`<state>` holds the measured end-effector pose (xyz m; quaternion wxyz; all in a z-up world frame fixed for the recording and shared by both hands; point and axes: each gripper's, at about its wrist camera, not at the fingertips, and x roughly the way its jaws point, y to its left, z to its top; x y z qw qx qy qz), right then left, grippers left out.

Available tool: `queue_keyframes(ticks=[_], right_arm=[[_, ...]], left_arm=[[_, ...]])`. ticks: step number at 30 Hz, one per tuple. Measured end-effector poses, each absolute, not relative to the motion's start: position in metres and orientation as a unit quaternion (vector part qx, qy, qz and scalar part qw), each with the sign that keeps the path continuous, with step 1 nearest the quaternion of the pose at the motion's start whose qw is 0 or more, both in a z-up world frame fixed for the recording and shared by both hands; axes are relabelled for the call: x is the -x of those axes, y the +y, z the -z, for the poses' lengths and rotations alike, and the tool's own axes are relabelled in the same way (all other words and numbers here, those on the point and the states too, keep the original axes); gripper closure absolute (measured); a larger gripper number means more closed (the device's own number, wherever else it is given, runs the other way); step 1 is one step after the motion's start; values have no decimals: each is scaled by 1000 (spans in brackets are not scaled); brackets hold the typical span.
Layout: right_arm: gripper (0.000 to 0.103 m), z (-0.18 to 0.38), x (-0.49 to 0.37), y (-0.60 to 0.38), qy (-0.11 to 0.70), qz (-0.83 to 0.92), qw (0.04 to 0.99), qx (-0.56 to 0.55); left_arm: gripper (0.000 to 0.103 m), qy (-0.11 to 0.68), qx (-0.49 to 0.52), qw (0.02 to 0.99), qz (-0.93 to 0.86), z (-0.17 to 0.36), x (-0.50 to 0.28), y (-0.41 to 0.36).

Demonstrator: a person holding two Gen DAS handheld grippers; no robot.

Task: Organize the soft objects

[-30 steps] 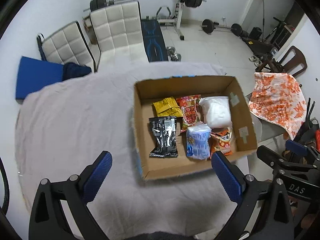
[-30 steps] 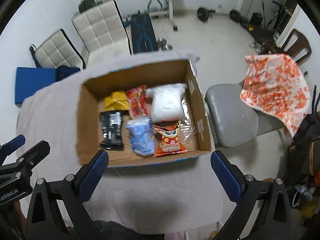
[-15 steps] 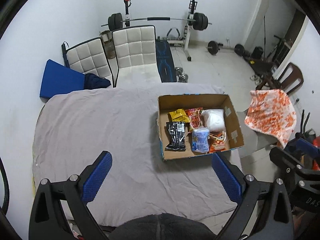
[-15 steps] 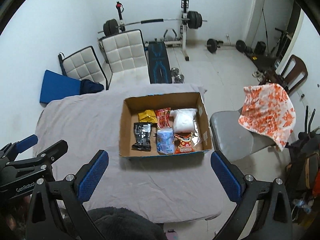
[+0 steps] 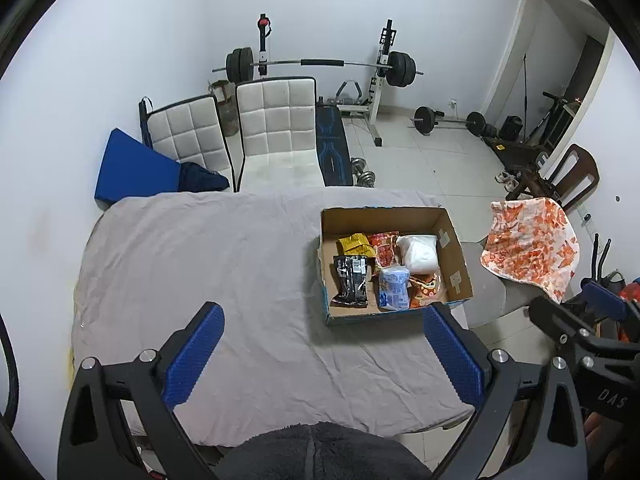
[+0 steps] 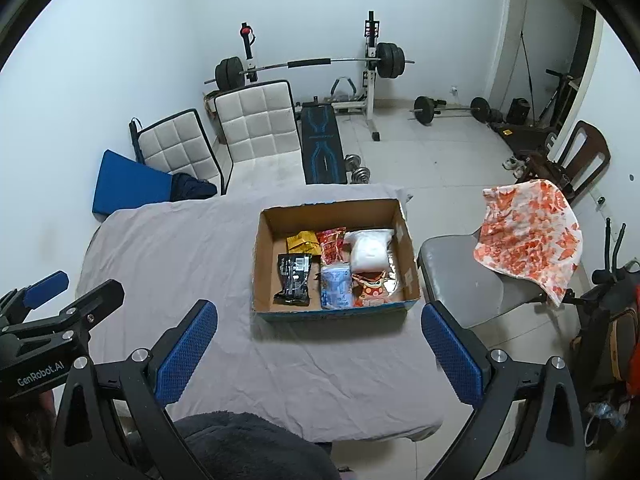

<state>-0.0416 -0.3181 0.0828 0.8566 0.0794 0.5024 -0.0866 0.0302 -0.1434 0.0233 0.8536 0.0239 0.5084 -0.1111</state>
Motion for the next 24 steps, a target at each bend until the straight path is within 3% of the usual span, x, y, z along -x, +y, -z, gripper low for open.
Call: queue_keyframes(ticks=[24], right_arm=[[0,-106,59,-318,488,96,866,-58]], left_arm=[[1,494,-32,862,109,-32,-12,-147]])
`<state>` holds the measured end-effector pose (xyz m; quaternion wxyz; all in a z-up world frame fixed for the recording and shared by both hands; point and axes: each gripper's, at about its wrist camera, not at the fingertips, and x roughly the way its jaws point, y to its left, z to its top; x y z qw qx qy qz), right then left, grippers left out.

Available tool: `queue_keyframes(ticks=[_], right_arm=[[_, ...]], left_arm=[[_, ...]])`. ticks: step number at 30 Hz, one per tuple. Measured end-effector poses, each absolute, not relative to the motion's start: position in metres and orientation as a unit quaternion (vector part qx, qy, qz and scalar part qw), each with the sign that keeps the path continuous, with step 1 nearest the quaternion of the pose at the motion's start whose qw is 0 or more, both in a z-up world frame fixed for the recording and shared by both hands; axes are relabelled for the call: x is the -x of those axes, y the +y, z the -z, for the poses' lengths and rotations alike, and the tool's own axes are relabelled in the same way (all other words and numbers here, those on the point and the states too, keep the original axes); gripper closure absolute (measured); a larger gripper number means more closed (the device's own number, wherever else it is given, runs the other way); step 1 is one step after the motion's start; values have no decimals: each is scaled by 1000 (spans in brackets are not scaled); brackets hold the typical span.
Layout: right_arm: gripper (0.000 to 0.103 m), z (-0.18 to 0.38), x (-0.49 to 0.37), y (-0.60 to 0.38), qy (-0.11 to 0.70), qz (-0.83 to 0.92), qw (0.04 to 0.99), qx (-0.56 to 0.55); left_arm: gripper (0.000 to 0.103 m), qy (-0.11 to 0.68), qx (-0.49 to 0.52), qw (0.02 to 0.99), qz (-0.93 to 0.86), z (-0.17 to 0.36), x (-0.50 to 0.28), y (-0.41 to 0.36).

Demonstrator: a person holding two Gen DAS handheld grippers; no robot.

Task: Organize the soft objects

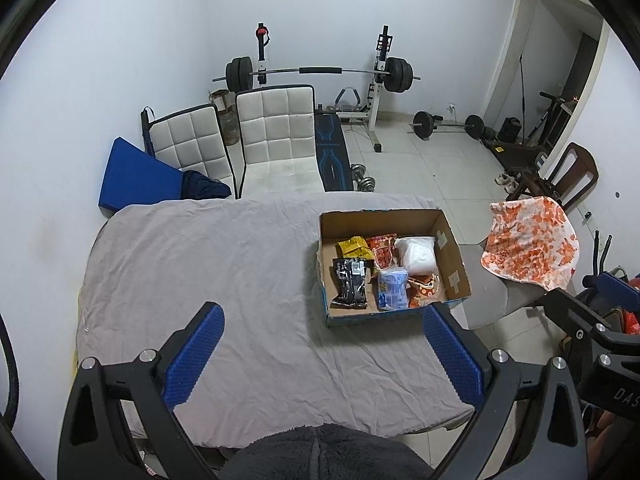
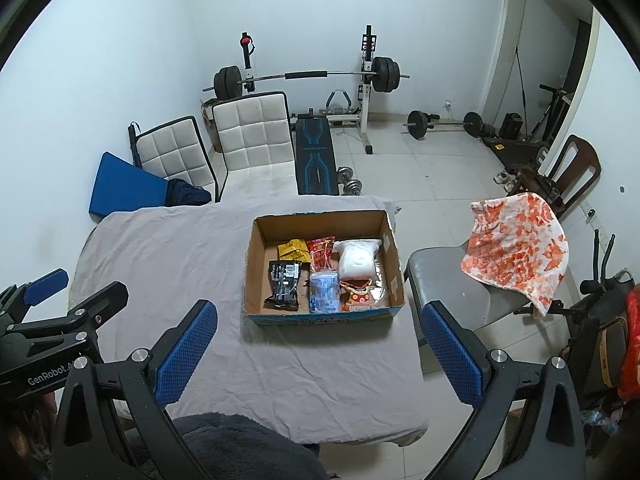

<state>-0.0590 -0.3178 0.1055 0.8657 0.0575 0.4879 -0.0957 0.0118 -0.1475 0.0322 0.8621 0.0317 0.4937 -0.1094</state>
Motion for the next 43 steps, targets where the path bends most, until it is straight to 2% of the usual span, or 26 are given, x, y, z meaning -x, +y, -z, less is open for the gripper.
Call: queue_keyframes(ticks=[43], right_arm=[[0,-98,47,-318,485,114,865,-56]], left_arm=[[1,491,-33,863,117,-31,-20,-140]])
